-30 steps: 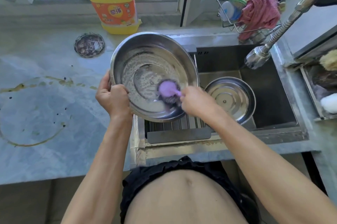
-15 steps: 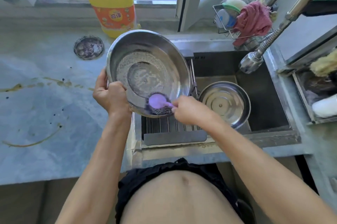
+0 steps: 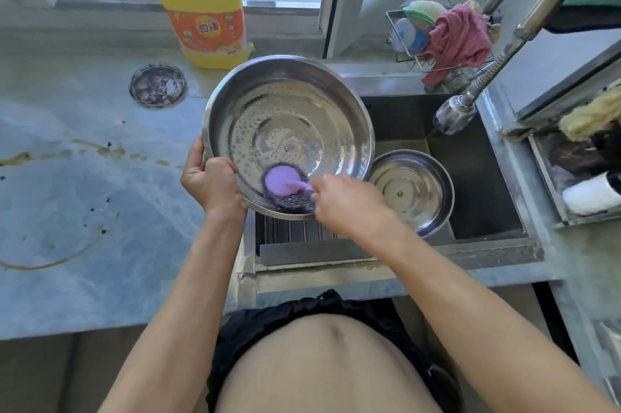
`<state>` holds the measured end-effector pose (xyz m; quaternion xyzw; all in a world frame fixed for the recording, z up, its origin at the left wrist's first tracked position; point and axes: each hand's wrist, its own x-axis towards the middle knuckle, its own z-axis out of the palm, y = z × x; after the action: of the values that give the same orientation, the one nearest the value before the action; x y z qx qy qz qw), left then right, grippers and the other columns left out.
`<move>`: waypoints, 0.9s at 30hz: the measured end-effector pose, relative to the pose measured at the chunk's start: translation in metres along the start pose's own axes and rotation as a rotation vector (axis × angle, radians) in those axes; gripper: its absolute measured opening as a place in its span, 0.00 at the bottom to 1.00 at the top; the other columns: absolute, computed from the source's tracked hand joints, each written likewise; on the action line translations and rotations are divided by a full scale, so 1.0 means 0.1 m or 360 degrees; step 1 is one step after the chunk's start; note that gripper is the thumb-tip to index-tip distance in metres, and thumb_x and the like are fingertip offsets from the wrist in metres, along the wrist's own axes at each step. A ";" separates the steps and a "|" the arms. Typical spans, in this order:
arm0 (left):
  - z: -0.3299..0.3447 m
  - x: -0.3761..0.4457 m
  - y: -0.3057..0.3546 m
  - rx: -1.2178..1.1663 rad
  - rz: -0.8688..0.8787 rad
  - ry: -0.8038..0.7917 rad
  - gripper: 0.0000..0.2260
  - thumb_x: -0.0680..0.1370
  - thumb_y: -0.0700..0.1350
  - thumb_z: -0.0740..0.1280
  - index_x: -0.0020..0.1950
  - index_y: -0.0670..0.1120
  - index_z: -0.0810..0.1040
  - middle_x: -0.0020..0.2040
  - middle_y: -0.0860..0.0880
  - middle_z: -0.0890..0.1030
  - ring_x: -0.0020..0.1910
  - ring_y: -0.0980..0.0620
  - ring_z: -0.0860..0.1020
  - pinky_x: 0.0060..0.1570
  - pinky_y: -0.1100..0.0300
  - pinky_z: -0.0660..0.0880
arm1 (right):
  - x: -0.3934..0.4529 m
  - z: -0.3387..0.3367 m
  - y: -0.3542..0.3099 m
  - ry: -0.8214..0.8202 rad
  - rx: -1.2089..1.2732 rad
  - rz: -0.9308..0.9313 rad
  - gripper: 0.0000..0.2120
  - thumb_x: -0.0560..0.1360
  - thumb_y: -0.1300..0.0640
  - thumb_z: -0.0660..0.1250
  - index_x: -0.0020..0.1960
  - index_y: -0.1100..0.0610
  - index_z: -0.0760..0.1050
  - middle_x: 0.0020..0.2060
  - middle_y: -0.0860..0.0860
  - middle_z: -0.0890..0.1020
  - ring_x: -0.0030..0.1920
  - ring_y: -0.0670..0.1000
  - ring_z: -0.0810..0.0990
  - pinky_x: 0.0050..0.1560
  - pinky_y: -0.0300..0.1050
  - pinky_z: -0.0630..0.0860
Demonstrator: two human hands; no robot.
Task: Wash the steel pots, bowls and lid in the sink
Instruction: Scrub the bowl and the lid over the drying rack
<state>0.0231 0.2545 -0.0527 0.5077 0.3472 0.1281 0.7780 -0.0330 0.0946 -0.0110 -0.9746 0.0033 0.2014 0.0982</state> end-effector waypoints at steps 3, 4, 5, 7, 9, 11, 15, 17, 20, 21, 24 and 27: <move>-0.10 0.00 -0.10 0.0101 -0.0095 -0.0001 0.31 0.66 0.24 0.58 0.61 0.46 0.83 0.53 0.54 0.85 0.45 0.56 0.82 0.41 0.65 0.79 | 0.10 -0.04 0.33 0.0072 -0.0199 0.0298 0.14 0.80 0.60 0.57 0.63 0.57 0.74 0.58 0.58 0.79 0.57 0.62 0.79 0.46 0.49 0.69; -0.11 -0.03 -0.14 0.0141 -0.0122 -0.0015 0.31 0.67 0.24 0.58 0.63 0.46 0.83 0.52 0.55 0.84 0.43 0.58 0.82 0.40 0.66 0.78 | 0.15 -0.03 0.43 0.0107 -0.0231 0.0382 0.14 0.80 0.60 0.56 0.64 0.58 0.73 0.58 0.58 0.79 0.58 0.62 0.79 0.46 0.49 0.69; -0.11 -0.07 -0.18 0.0178 -0.0137 -0.0036 0.32 0.68 0.23 0.58 0.65 0.45 0.82 0.50 0.57 0.84 0.41 0.60 0.82 0.39 0.67 0.77 | 0.21 -0.01 0.48 0.0128 -0.0233 0.0422 0.15 0.81 0.61 0.55 0.64 0.59 0.73 0.59 0.59 0.79 0.58 0.62 0.79 0.46 0.49 0.70; -0.09 -0.13 -0.25 0.0247 -0.0121 -0.0103 0.31 0.70 0.23 0.57 0.65 0.46 0.81 0.43 0.60 0.83 0.36 0.63 0.82 0.37 0.68 0.77 | 0.32 0.04 0.41 0.0121 -0.0119 0.0368 0.14 0.82 0.60 0.55 0.64 0.58 0.73 0.58 0.58 0.79 0.57 0.62 0.79 0.46 0.49 0.69; -0.05 -0.11 -0.28 0.0326 -0.0093 -0.0176 0.28 0.70 0.23 0.57 0.62 0.42 0.82 0.37 0.62 0.83 0.34 0.63 0.81 0.37 0.67 0.78 | 0.33 0.15 0.26 -0.0057 0.0057 0.0181 0.12 0.81 0.58 0.58 0.62 0.56 0.74 0.54 0.56 0.80 0.50 0.58 0.79 0.44 0.47 0.69; -0.04 -0.01 -0.28 0.0345 -0.0094 -0.0135 0.26 0.70 0.23 0.57 0.59 0.42 0.83 0.33 0.64 0.82 0.32 0.64 0.79 0.36 0.66 0.76 | 0.22 0.18 0.19 -0.0308 0.0058 0.0022 0.10 0.81 0.56 0.60 0.59 0.56 0.75 0.47 0.54 0.78 0.44 0.56 0.75 0.41 0.46 0.68; -0.05 0.08 -0.21 0.0386 -0.0041 -0.0117 0.28 0.70 0.24 0.56 0.54 0.50 0.82 0.34 0.66 0.83 0.34 0.66 0.81 0.38 0.67 0.78 | 0.16 0.03 0.44 -0.0318 -0.0365 0.0222 0.13 0.80 0.58 0.59 0.62 0.57 0.74 0.57 0.55 0.80 0.54 0.58 0.80 0.45 0.46 0.69; -0.03 0.10 -0.22 0.0415 -0.0008 -0.0148 0.28 0.69 0.23 0.56 0.55 0.49 0.83 0.35 0.66 0.83 0.35 0.66 0.80 0.38 0.67 0.78 | 0.26 0.06 0.52 -0.0143 -0.0378 0.0340 0.15 0.80 0.61 0.57 0.66 0.58 0.72 0.60 0.57 0.79 0.59 0.59 0.79 0.47 0.47 0.70; -0.05 0.17 -0.27 0.0451 0.0022 -0.0201 0.30 0.68 0.24 0.57 0.60 0.47 0.84 0.43 0.60 0.85 0.40 0.62 0.82 0.43 0.63 0.81 | 0.33 0.28 0.37 -0.0084 -0.0122 0.0294 0.15 0.81 0.60 0.56 0.66 0.58 0.72 0.59 0.58 0.79 0.57 0.61 0.79 0.45 0.47 0.68; -0.07 0.20 -0.29 0.0473 0.0041 -0.0221 0.30 0.68 0.25 0.57 0.59 0.47 0.85 0.46 0.57 0.86 0.41 0.60 0.83 0.44 0.61 0.81 | 0.33 0.34 0.31 -0.0168 -0.0036 0.0238 0.14 0.81 0.60 0.57 0.64 0.59 0.72 0.59 0.58 0.78 0.56 0.61 0.79 0.45 0.47 0.67; -0.10 0.27 -0.29 0.0559 0.0104 -0.0286 0.28 0.68 0.25 0.58 0.59 0.48 0.84 0.48 0.53 0.86 0.44 0.58 0.83 0.47 0.59 0.81 | 0.24 0.31 0.21 -0.0445 -0.0007 0.0048 0.09 0.80 0.57 0.60 0.57 0.57 0.75 0.51 0.56 0.77 0.47 0.58 0.76 0.43 0.45 0.68; -0.10 0.34 -0.33 0.0635 0.0166 -0.0347 0.26 0.69 0.25 0.58 0.58 0.47 0.83 0.45 0.53 0.84 0.41 0.60 0.81 0.44 0.62 0.80 | 0.24 0.16 0.35 -0.0479 -0.0201 0.0099 0.07 0.80 0.55 0.59 0.54 0.55 0.74 0.51 0.56 0.79 0.48 0.58 0.77 0.45 0.45 0.70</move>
<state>0.0355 0.2655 -0.0983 0.6796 0.2528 0.0414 0.6874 -0.0193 0.0641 -0.0414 -0.9371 0.0062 0.3478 0.0298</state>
